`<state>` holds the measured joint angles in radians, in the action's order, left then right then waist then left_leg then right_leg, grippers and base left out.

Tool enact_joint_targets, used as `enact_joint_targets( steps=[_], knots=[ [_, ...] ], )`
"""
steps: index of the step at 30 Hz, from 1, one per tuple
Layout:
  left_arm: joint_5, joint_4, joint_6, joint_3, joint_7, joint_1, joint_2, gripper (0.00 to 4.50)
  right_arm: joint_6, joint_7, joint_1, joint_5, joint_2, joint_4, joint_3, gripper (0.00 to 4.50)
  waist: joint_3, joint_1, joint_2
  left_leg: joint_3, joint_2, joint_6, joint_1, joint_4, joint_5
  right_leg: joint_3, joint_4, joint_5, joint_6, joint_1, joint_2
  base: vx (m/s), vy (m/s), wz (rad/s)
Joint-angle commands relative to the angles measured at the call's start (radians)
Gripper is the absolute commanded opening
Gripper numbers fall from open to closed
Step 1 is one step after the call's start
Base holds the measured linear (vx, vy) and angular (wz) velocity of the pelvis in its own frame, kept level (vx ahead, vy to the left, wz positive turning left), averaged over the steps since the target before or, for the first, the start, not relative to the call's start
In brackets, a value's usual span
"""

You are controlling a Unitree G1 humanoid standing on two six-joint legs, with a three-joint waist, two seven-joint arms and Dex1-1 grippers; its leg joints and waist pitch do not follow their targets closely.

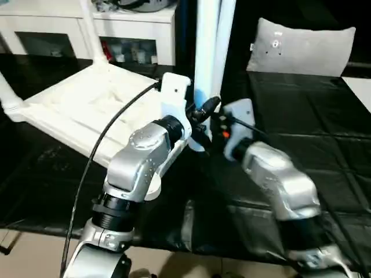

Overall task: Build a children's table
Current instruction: Pick table leg

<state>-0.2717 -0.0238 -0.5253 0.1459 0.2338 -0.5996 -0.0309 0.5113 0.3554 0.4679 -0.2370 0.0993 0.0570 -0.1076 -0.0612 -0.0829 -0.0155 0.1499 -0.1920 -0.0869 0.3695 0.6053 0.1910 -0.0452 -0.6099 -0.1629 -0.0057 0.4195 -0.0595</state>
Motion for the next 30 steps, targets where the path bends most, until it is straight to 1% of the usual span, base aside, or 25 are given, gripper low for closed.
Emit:
enact_joint_targets(
  steps=[1, 2, 3, 4, 5, 6, 7, 8, 10, 11, 12, 13, 15, 18, 19, 20, 25, 26, 28, 29, 30],
  knots=[
    [0.028, 0.017, 0.018, 0.014, -0.012, -0.025, 0.004, 1.95, 0.004, -0.025, 0.034, 0.014, -0.02, 0.024, 0.006, 3.8, 0.075, 0.005, 0.006, 0.006, -0.014, -0.008, 0.001, -0.068, 0.157, 0.035, 0.076, -0.262, -0.119, -0.061, -0.053, 0.0, 0.0, 0.0],
    [0.028, 0.017, 0.018, 0.014, -0.012, -0.025, 0.004, 1.95, 0.004, -0.025, 0.034, 0.014, -0.02, 0.024, 0.006, 3.64, 0.075, 0.007, 0.007, 0.006, -0.013, -0.008, 0.003, -0.068, 0.157, 0.035, 0.076, -0.258, -0.124, -0.061, -0.054, 0.0, 0.0, 0.0],
    [0.031, 0.017, 0.019, 0.015, -0.013, -0.026, 0.004, 1.95, 0.004, -0.029, 0.038, 0.015, -0.024, 0.028, 0.007, 3.64, 0.073, 0.006, 0.006, 0.007, -0.013, -0.01, 0.001, -0.069, 0.164, 0.035, 0.077, -0.267, -0.125, -0.06, -0.054, 0.0, 0.0, 0.0],
    [0.052, 0.011, 0.03, 0.021, -0.023, -0.027, 0.004, 1.95, 0.003, -0.053, 0.059, 0.016, -0.043, 0.048, 0.013, 3.52, 0.073, 0.008, 0.013, 0.008, -0.014, -0.009, 0.001, -0.069, 0.166, 0.035, 0.079, -0.273, -0.123, -0.061, -0.054, 0.0, 0.0, 0.0],
    [0.057, 0.009, 0.034, 0.022, -0.025, -0.027, 0.005, 1.95, 0.002, -0.06, 0.066, 0.018, -0.048, 0.056, 0.015, 3.52, 0.074, 0.009, 0.011, 0.006, -0.014, -0.011, 0.001, -0.07, 0.169, 0.035, 0.077, -0.282, -0.124, -0.062, -0.056, 0.0, 0.0, 0.0],
    [0.059, 0.008, 0.036, 0.021, -0.029, -0.027, 0.007, 1.95, 0.001, -0.064, 0.071, 0.019, -0.052, 0.061, 0.015, 3.39, 0.072, 0.011, 0.011, 0.006, -0.013, -0.012, 0.003, -0.07, 0.17, 0.035, 0.078, -0.287, -0.12, -0.061, -0.055, 0.0, 0.0, 0.0],
    [0.062, 0.007, 0.038, 0.019, -0.032, -0.026, 0.008, 1.95, 0.001, -0.065, 0.072, 0.02, -0.053, 0.063, 0.015, 3.39, 0.071, 0.014, 0.01, 0.006, -0.013, -0.014, 0.001, -0.071, 0.18, 0.035, 0.08, -0.306, -0.113, -0.06, -0.055, 0.0, 0.0, 0.0],
    [0.065, 0.006, 0.04, 0.018, -0.035, -0.026, 0.01, 1.95, 0.006, -0.07, 0.074, 0.017, -0.059, 0.066, 0.016, 3.22, 0.071, 0.015, 0.014, 0.006, -0.012, -0.013, 0.001, -0.07, 0.181, 0.035, 0.08, -0.314, -0.107, -0.061, -0.055, 0.0, 0.0, 0.0],
    [0.07, 0.005, 0.041, 0.014, -0.036, -0.026, 0.013, 1.95, 0.01, -0.073, 0.076, 0.016, -0.069, 0.074, 0.017, 3.15, 0.07, 0.019, 0.011, 0.007, -0.012, -0.013, 0.002, -0.071, 0.183, 0.035, 0.082, -0.321, -0.104, -0.059, -0.055, 0.0, 0.0, 0.0],
    [0.07, 0.005, 0.041, 0.014, -0.036, -0.025, 0.013, 1.95, 0.009, -0.071, 0.076, 0.016, -0.072, 0.076, 0.016, 3.05, 0.072, 0.02, 0.012, 0.006, -0.012, -0.012, 0.002, -0.07, 0.179, 0.035, 0.081, -0.316, -0.105, -0.06, -0.056, 0.0, 0.0, 0.0],
    [0.07, 0.006, 0.041, 0.015, -0.035, -0.025, 0.012, 1.95, 0.008, -0.071, 0.076, 0.015, -0.073, 0.077, 0.016, 2.92, 0.072, 0.021, 0.015, 0.007, -0.012, -0.01, 0.003, -0.07, 0.177, 0.035, 0.081, -0.314, -0.105, -0.06, -0.056, 0.0, 0.0, 0.0],
    [0.07, 0.006, 0.041, 0.015, -0.036, -0.025, 0.012, 1.95, 0.009, -0.07, 0.076, 0.013, -0.075, 0.078, 0.016, 2.85, 0.073, 0.02, 0.013, 0.006, -0.012, -0.01, 0.003, -0.07, 0.17, 0.035, 0.079, -0.302, -0.107, -0.06, -0.056, 0.0, 0.0, 0.0],
    [0.073, 0.006, 0.041, 0.015, -0.037, -0.024, 0.013, 1.95, 0.011, -0.069, 0.077, 0.01, -0.076, 0.081, 0.017, 2.73, 0.073, 0.021, 0.013, 0.007, -0.012, -0.007, 0.004, -0.069, 0.16, 0.036, 0.077, -0.281, -0.112, -0.061, -0.055, 0.0, 0.0, 0.0],
    [0.08, 0.004, 0.044, 0.009, -0.038, -0.023, 0.017, 1.95, 0.02, -0.073, 0.076, -0.004, -0.087, 0.079, 0.027, 2.41, 0.072, 0.021, 0.012, 0.007, -0.013, -0.005, 0.003, -0.069, 0.157, 0.036, 0.077, -0.276, -0.117, -0.061, -0.055, 0.0, 0.0, 0.0],
    [0.08, 0.004, 0.045, 0.007, -0.038, -0.023, 0.018, 1.95, 0.022, -0.074, 0.075, -0.005, -0.089, 0.077, 0.027, 2.36, 0.072, 0.022, 0.01, 0.007, -0.012, -0.006, 0.002, -0.069, 0.164, 0.036, 0.078, -0.281, -0.118, -0.06, -0.055, 0.0, 0.0, 0.0],
    [0.08, 0.004, 0.045, 0.006, -0.039, -0.023, 0.018, 1.95, 0.023, -0.074, 0.075, -0.005, -0.089, 0.077, 0.027, 2.18, 0.071, 0.022, 0.011, 0.007, -0.013, -0.008, 0.002, -0.07, 0.17, 0.036, 0.078, -0.286, -0.119, -0.06, -0.055, 0.0, 0.0, 0.0],
    [0.083, -0.007, 0.051, -0.001, -0.045, -0.027, 0.027, 1.95, 0.039, -0.07, 0.072, -0.016, -0.094, 0.074, 0.034, 1.99, 0.071, 0.023, 0.011, 0.007, -0.012, -0.009, 0.001, -0.07, 0.182, 0.035, 0.081, -0.307, -0.112, -0.06, -0.054, 0.0, 0.0, 0.0],
    [0.085, -0.008, 0.051, -0.004, -0.048, -0.027, 0.031, 1.95, 0.044, -0.07, 0.072, -0.023, -0.098, 0.071, 0.038, 1.97, 0.07, 0.024, 0.008, 0.006, -0.012, -0.01, 0.001, -0.071, 0.187, 0.036, 0.083, -0.314, -0.11, -0.059, -0.054, 0.0, 0.0, 0.0],
    [0.082, -0.008, 0.046, -0.012, -0.052, -0.025, 0.038, 1.95, 0.048, -0.066, 0.072, -0.031, -0.1, 0.067, 0.042, 1.96, 0.071, 0.024, 0.009, 0.006, -0.012, -0.011, 0.002, -0.07, 0.18, 0.036, 0.081, -0.302, -0.111, -0.06, -0.055, 0.0, 0.0, 0.0],
    [0.078, -0.006, 0.037, -0.015, -0.052, -0.026, 0.038, 2.51, 0.046, -0.064, 0.073, -0.033, -0.101, 0.067, 0.043, 1.95, 0.072, 0.023, 0.01, 0.006, -0.013, -0.011, 0.003, -0.07, 0.174, 0.036, 0.079, -0.29, -0.114, -0.061, -0.055, 0.0, 0.0, 0.0],
    [0.061, -0.003, 0.032, -0.024, -0.043, -0.026, 0.042, 2.65, 0.044, -0.062, 0.073, -0.034, -0.1, 0.066, 0.044, 1.95, 0.072, 0.023, 0.009, 0.006, -0.013, -0.01, 0.003, -0.07, 0.171, 0.036, 0.079, -0.284, -0.117, -0.061, -0.055, 0.0, 0.0, 0.0]
  ],
)
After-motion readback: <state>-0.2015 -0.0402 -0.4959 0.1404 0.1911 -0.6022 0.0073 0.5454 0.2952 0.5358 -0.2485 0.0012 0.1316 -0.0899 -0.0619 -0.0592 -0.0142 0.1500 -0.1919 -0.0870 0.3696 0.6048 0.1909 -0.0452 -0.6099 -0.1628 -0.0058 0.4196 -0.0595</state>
